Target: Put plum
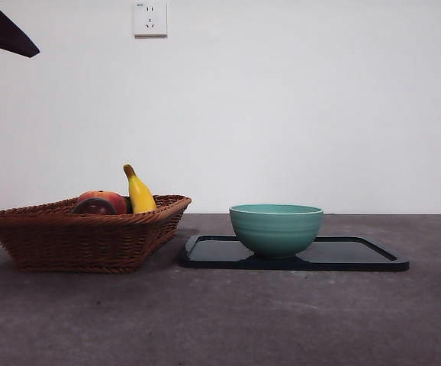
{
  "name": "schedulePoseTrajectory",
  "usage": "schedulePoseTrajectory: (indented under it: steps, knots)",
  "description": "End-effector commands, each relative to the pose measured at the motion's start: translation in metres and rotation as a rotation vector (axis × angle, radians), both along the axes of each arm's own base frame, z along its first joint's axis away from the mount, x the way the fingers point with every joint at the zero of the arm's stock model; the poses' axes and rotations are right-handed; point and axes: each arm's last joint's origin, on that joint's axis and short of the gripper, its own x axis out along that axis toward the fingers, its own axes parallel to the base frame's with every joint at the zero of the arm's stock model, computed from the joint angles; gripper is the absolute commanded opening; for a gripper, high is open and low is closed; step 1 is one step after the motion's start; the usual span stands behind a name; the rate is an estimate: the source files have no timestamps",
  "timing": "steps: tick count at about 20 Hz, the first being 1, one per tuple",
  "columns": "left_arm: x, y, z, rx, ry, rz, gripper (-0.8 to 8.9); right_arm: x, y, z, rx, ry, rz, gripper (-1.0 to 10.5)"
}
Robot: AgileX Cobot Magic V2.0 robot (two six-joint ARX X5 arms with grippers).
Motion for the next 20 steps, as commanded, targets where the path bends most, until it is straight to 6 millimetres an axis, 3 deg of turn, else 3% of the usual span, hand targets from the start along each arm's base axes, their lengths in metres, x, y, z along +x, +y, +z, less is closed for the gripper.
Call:
schedulePoseTrajectory:
  steps: [1,5,7,14,20]
  knots:
    - [0.002,-0.002,0.007,-0.010,-0.035,-0.016,4.33,0.003,0.002,0.002,0.069,0.053,-0.088,2.1]
    - [0.002,-0.002,0.007,-0.011,-0.039,-0.016,4.33,0.026,0.012,0.009,0.095,0.063,-0.152,2.3]
    - [0.002,-0.002,0.007,-0.011,-0.039,-0.016,4.33,0.047,0.020,0.013,0.076,0.079,-0.178,2.5]
    - [0.002,-0.002,0.007,-0.012,-0.039,-0.016,4.33,0.144,0.038,0.022,-0.066,0.143,-0.231,2.8]
    - [0.002,-0.002,0.007,-0.011,-0.040,-0.016,4.33,0.219,0.053,-0.001,-0.140,0.235,-0.240,2.8]
